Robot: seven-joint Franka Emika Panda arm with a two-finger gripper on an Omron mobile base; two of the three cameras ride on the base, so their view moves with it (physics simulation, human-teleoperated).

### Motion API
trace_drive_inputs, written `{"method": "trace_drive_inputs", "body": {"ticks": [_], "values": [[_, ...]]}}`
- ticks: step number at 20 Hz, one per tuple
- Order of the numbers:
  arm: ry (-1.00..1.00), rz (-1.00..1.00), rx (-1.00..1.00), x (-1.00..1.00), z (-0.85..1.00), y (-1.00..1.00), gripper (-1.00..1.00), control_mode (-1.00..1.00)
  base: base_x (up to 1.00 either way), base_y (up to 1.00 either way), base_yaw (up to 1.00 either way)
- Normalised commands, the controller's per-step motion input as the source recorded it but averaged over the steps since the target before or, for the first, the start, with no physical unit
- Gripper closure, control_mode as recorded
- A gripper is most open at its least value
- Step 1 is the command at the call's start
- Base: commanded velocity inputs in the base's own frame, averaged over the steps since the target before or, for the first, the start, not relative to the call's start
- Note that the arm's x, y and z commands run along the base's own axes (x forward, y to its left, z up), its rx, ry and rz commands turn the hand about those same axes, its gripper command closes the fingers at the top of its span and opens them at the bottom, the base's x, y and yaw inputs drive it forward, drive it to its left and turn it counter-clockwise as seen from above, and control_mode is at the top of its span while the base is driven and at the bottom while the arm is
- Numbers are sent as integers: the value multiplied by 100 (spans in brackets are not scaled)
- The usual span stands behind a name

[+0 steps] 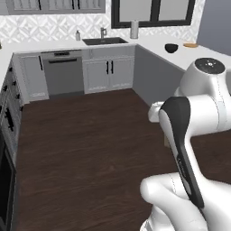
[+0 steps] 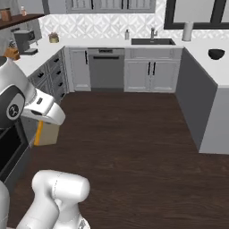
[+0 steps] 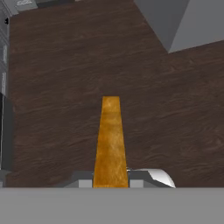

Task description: Start the toaster. Once the lever pops up, take the bread to the plate on the dining counter.

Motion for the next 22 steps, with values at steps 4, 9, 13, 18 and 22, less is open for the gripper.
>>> {"method": "trace_drive_inputs", "body": {"ticks": [4,9,13,18,22], "values": [[0,0,0,0,0,0,100,100,100,-6,-19],[0,0,0,0,0,0,100,100,100,-24,-15],[0,0,0,0,0,0,100,100,100,-58,-9],[0,0,0,0,0,0,100,100,100,-88,-1],[0,0,0,0,0,0,100,100,77,-100,0]]}}
